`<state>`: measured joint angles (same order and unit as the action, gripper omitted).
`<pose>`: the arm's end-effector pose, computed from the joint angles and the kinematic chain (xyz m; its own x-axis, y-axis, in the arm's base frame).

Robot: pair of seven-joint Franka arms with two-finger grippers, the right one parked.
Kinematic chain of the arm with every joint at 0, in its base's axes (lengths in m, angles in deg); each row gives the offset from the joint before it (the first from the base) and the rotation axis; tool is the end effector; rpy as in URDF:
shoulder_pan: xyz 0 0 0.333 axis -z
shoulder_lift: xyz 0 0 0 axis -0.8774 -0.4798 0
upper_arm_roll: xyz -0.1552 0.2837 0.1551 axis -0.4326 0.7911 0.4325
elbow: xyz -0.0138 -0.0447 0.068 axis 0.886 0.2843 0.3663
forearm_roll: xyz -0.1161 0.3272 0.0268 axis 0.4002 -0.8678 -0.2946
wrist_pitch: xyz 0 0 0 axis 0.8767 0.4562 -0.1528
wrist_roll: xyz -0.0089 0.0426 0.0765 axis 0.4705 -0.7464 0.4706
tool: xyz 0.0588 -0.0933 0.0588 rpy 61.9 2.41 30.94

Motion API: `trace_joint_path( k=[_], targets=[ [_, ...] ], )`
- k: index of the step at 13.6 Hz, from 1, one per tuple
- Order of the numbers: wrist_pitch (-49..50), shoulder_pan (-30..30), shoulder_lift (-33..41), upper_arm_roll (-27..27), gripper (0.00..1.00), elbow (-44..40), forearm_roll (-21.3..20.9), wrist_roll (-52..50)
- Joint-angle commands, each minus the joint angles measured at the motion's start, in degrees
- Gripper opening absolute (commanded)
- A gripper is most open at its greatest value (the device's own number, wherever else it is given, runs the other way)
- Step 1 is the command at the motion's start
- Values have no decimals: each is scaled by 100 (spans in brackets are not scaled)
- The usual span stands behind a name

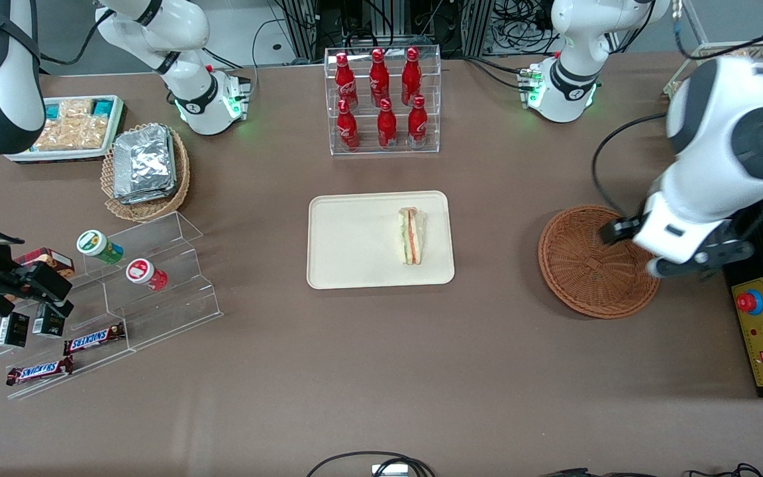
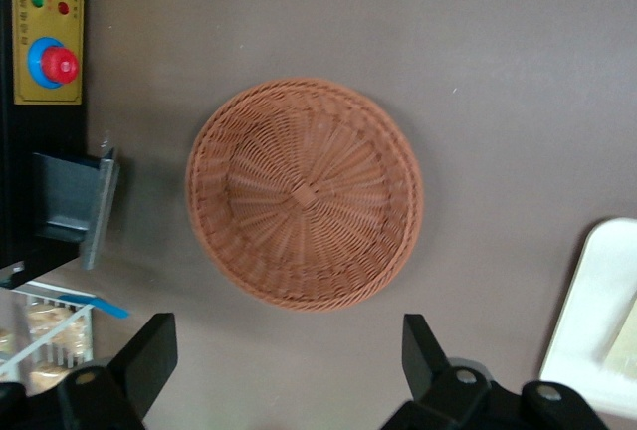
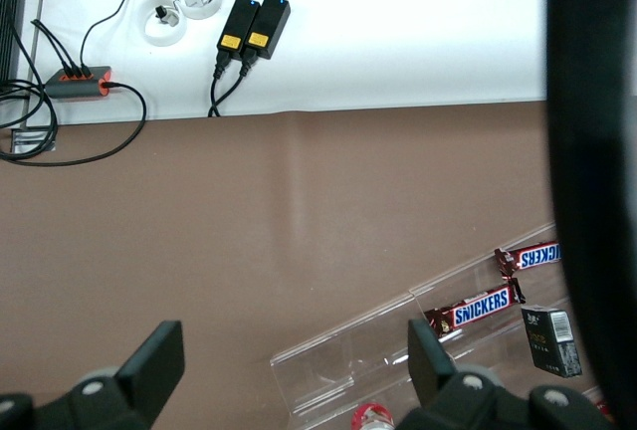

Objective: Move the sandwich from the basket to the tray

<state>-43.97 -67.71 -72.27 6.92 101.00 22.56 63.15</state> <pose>0.5387 -0.0702 0.5671 0.9816 0.1509 -0.1168 0.1304 -0.9774 -0.1665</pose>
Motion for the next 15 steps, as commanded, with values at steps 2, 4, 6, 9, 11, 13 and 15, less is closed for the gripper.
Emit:
trace_joint_path(
  k=[2,4,6,9,11,13,15],
  targets=[
    [265,94,569,649,100,184,408,1227],
    [449,85,710,685,100,158,558,1678],
    [529,94,772,677,100,141,758,1828],
    [529,120,807,659,100,149,962,1908],
    [521,260,789,650,100,149,954,1925],
    [520,261,772,641,100,132,945,1925],
    [529,243,745,650,100,96,936,1925]
  ],
)
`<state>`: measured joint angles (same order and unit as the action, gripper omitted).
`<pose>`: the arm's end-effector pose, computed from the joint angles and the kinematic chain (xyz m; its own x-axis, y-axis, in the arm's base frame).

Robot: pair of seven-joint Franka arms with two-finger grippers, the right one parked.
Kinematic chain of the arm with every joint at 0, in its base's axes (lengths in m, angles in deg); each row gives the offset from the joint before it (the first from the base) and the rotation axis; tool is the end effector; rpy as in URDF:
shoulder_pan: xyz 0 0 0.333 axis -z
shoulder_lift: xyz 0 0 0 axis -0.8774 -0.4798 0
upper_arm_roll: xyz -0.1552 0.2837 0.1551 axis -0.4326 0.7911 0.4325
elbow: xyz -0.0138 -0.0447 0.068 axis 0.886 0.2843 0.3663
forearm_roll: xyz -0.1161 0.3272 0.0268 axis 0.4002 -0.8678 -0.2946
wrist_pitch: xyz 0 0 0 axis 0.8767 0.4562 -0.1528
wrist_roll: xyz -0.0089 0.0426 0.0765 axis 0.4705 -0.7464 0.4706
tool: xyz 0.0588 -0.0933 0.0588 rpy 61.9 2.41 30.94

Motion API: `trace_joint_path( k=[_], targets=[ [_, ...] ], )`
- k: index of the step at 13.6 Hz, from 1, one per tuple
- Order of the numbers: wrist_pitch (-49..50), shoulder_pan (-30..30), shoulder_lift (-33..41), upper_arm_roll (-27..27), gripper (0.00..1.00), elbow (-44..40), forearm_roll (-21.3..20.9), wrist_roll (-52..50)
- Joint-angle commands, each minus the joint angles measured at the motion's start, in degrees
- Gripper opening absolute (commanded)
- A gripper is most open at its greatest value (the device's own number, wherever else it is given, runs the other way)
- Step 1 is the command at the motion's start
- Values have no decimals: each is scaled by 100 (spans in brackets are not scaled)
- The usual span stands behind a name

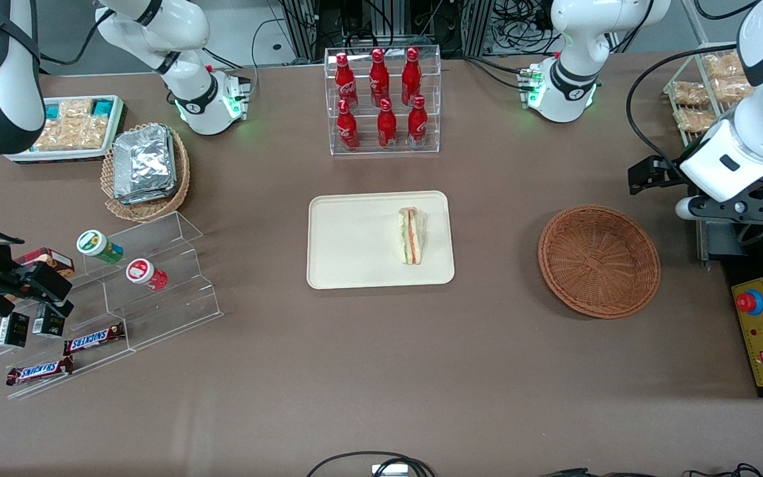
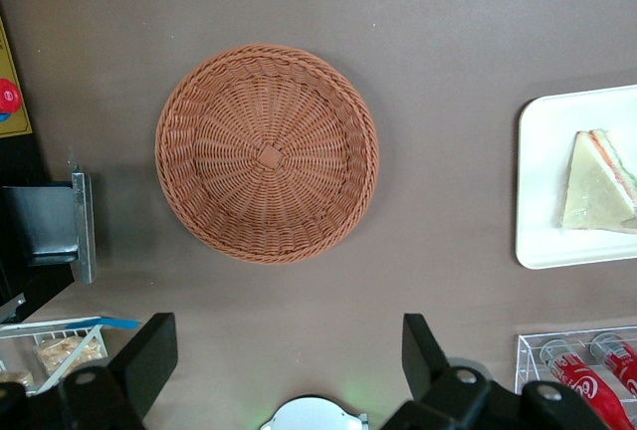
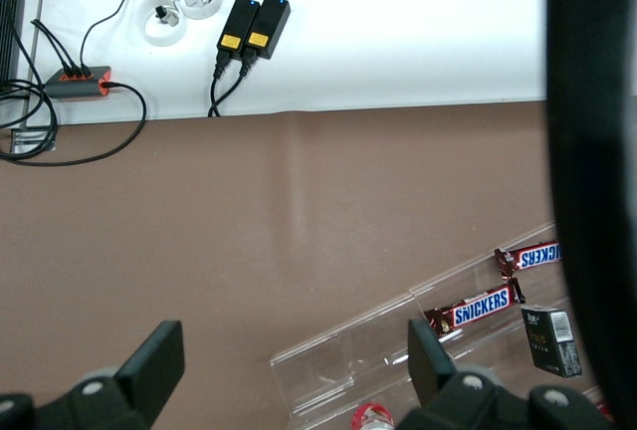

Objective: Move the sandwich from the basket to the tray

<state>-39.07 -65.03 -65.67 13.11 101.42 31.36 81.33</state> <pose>0.4978 -0.0605 0.6150 0.9839 -0.0984 -0.1494 -0.1005 -0.9949 -0.0062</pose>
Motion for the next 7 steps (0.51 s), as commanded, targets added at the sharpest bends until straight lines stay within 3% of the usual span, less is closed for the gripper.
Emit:
trace_joint_path(
  k=[1,7],
  targets=[
    [47,-25,85,31,100,63,56,107],
    [39,-33,76,40,100,20,12,220]
  ],
)
